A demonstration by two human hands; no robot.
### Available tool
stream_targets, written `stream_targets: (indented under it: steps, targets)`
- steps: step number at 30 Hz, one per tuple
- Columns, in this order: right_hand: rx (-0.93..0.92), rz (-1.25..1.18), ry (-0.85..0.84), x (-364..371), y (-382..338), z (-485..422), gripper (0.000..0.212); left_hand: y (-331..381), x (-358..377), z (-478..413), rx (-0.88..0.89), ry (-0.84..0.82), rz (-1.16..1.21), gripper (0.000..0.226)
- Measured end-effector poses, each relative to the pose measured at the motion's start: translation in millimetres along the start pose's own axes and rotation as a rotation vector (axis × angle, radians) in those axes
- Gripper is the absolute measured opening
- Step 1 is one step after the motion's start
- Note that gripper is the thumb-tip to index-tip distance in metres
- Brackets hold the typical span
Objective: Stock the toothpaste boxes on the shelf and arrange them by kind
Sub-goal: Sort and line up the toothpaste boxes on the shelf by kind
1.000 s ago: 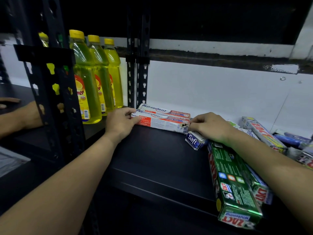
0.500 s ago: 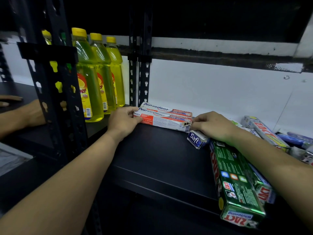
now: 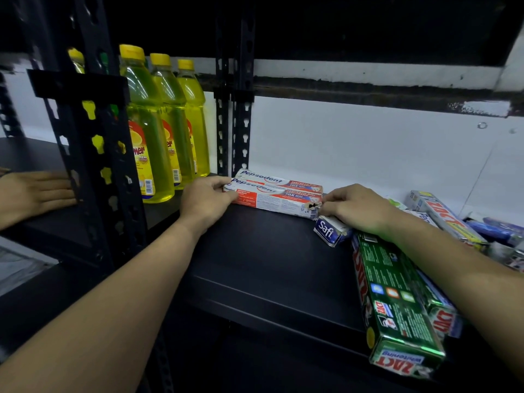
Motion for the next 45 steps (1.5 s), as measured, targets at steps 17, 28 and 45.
stream_targets:
  steps: [17, 28, 45]
  targets:
    - [0.039, -0.090, 0.082, -3.6, 3.2, -2.4, 0.039, 6.3, -4.0, 3.4, 0.026, 0.088, -0.012, 0.031]
    - [-0.026, -0.063, 0.067, -2.1, 2.8, -2.8, 0.017, 5.8, -5.8, 2.6, -0.020, 0.123, -0.048, 0.028]
    - [-0.035, -0.054, 0.077, -1.7, 4.4, -4.9, 0.015, 7.1, -4.5, 3.9, -0.013, 0.093, -0.022, 0.032]
Point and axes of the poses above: each hand's wrist, its own z-axis away from the middle knuckle, its own x-axis out of the palm, y = z × x, the point moved 4 cm from there along -z, towards the middle knuckle, and after that the axes turned 10 degrees about z, right-handed, at the moved point
